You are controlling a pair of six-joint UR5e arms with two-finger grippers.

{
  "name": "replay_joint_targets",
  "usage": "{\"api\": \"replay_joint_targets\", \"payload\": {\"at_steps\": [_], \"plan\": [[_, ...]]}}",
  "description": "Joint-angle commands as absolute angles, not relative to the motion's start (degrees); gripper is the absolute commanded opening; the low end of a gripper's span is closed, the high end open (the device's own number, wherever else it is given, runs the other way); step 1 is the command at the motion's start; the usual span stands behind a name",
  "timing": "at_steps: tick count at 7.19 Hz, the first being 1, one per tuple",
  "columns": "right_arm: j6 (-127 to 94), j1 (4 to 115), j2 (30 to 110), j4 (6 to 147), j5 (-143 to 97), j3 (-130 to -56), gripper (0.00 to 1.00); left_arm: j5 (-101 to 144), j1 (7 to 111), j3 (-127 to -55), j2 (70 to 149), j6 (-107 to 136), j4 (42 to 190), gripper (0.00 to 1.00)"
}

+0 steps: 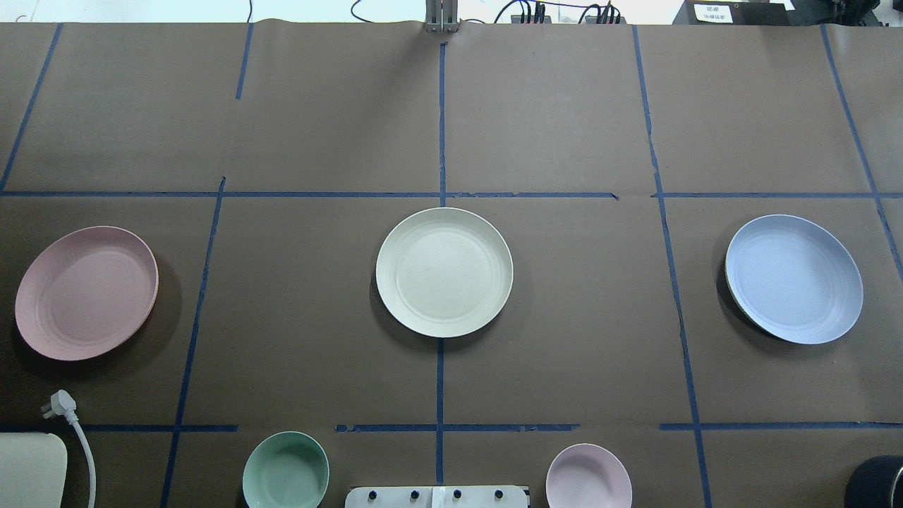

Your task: Stack three plates with pink and blue

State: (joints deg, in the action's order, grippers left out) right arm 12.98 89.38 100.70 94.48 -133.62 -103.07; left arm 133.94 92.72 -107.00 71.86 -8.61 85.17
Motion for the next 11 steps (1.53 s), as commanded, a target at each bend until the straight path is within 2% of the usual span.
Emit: {"api": "replay_joint_targets", "payload": {"at_steps": [1, 4, 7, 8, 9, 11], "plan": [[12.9, 89.4, 100.6, 94.5, -133.9, -103.1, 1.00, 133.9, 92.7, -107.6, 71.9, -8.6, 85.2, 1.00], [12.9, 89.4, 100.5, 94.4, -134.6, -103.3, 1.00, 134.0, 92.6, -107.5, 73.5, -8.1, 88.0, 1.00], [12.8, 89.1, 100.4, 94.4, -134.7, -103.3, 1.00, 141.1, 91.7, -103.6, 76.6, -8.0, 96.1, 1.00], [12.8, 88.8, 100.4, 94.5, -134.8, -103.3, 1.00, 141.0, 87.3, -102.7, 76.4, -6.1, 102.4, 1.00], [12.8, 88.7, 100.4, 94.4, -134.8, -103.3, 1.00, 140.9, 82.6, -100.2, 76.6, 8.9, 108.2, 1.00], [12.8, 88.3, 100.4, 94.5, -135.3, -103.2, 1.00, 131.7, 69.8, -92.8, 77.0, 35.0, 131.1, 1.00]]}}
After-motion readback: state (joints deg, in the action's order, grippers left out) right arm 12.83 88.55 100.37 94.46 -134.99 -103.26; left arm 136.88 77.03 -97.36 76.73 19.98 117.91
